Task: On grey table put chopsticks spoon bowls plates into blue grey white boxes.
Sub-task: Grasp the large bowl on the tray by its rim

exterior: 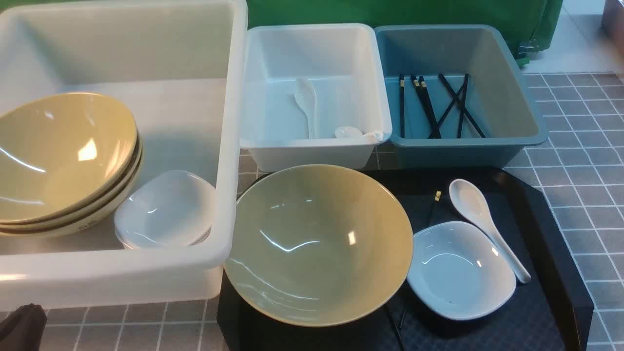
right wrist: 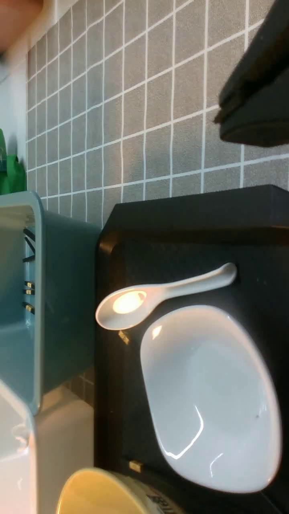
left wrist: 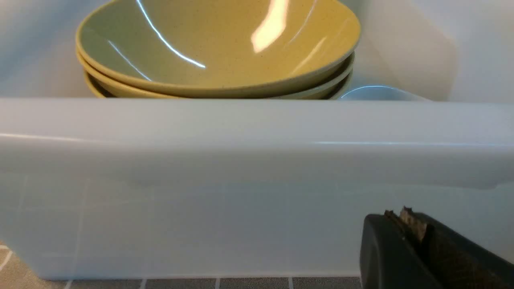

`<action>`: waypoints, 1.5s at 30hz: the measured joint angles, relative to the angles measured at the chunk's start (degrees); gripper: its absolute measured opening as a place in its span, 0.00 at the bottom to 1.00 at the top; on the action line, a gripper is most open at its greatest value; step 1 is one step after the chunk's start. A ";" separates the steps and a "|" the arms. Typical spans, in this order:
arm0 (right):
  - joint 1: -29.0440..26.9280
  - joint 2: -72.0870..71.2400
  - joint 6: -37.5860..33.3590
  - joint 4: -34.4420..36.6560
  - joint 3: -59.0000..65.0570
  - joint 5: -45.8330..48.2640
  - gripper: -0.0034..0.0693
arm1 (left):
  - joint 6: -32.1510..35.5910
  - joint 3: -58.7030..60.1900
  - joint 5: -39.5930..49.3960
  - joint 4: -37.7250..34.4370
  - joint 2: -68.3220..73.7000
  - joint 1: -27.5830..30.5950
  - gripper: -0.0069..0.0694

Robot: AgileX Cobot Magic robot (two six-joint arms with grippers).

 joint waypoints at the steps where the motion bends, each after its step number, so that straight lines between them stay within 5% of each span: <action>1: 0.00 0.00 0.00 0.00 0.00 0.00 0.12 | 0.00 0.00 0.00 0.00 0.00 0.00 0.08; 36: 0.00 0.00 -0.14 0.00 0.00 -1.95 0.16 | 1.25 0.05 -1.21 3.30 0.00 0.00 0.08; 41: 0.00 0.00 -0.14 0.06 0.00 -9.77 0.16 | 1.25 0.05 -9.64 2.23 0.00 0.00 0.08; 45: 0.00 0.00 -0.09 0.06 0.00 -22.99 0.18 | 1.25 0.05 -24.85 1.98 0.00 0.00 0.08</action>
